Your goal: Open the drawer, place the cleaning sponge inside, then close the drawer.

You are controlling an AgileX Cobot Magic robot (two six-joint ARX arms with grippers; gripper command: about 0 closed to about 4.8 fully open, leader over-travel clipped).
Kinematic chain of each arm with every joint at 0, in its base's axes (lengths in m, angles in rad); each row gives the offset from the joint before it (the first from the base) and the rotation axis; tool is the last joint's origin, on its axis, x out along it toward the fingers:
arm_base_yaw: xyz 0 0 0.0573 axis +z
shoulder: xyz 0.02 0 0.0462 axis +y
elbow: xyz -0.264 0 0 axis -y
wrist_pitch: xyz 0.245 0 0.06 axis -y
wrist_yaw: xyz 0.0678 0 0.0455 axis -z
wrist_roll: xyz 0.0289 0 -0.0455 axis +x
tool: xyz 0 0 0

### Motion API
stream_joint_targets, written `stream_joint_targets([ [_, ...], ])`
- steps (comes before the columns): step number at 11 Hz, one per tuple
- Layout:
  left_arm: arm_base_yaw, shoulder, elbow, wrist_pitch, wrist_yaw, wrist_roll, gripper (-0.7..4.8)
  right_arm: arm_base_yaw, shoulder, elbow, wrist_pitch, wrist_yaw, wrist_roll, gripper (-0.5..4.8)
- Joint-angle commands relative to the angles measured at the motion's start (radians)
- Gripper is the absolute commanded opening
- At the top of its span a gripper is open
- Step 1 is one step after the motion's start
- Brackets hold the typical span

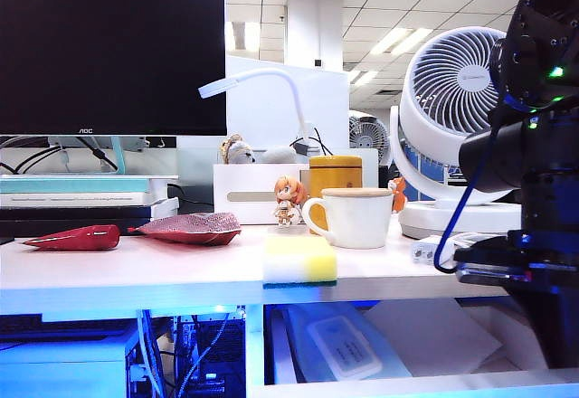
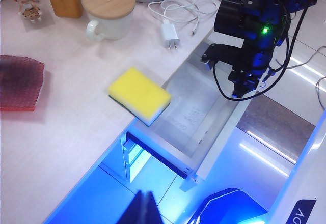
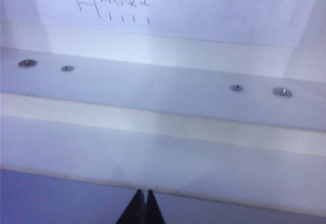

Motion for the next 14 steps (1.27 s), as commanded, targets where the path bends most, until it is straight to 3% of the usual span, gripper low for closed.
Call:
stream_joint_targets([
  [1,0.000,-0.005,0.006,0.003,0.007,0.004,-0.06,0.002,-0.003,0.002,-0.054,-0.003,-0.011,-0.09],
  [6,0.000,-0.005,0.006,0.002,0.007,0.004,-0.06,0.002,-0.003,0.003,-0.105,-0.002,-0.029,-0.08],
  [7,0.000,-0.005,0.006,0.003,0.005,0.003,-0.06,0.002,-0.137,0.007,0.080,-0.002,-0.029,-0.08],
  [12,0.000,-0.004,0.006,0.014,0.005,0.003,-0.06,0.002,-0.429,0.008,0.260,-0.007,-0.029,-0.08],
  [14,0.000,-0.003,0.006,0.050,0.004,0.000,-0.06,0.002,-0.616,0.008,0.310,-0.142,-0.028,-0.08],
])
